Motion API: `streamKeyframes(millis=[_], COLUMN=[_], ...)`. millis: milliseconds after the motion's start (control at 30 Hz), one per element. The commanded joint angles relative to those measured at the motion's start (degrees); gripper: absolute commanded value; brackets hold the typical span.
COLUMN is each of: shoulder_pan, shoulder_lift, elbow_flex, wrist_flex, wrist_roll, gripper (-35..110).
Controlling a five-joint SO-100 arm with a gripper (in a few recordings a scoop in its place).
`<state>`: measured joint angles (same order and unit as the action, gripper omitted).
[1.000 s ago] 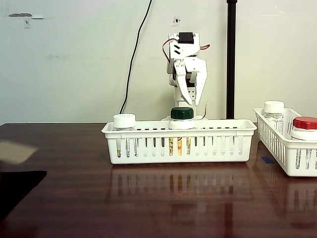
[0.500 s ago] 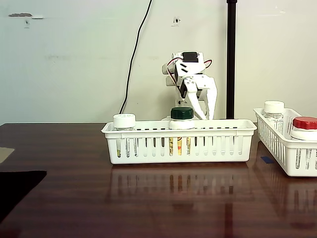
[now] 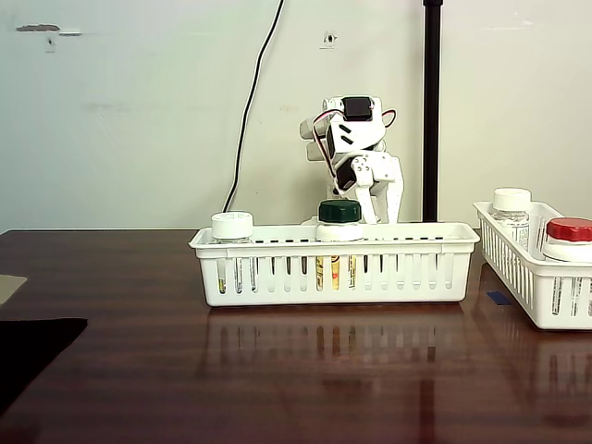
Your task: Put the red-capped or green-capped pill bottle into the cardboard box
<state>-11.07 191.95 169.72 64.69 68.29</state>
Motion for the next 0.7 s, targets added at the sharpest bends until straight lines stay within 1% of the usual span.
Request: streamKeyframes(millis=[0,267,667], shoulder_pan=[-2.37,-2.37,-2.37], shoulder_lift=[4.83,4.83,4.83], elbow_flex=[-0.09,-0.09,-0.09], wrist_flex=[0.88,0.88,0.88], wrist_roll=[-8.44,-16.96,-21.18], gripper=[1,1,1])
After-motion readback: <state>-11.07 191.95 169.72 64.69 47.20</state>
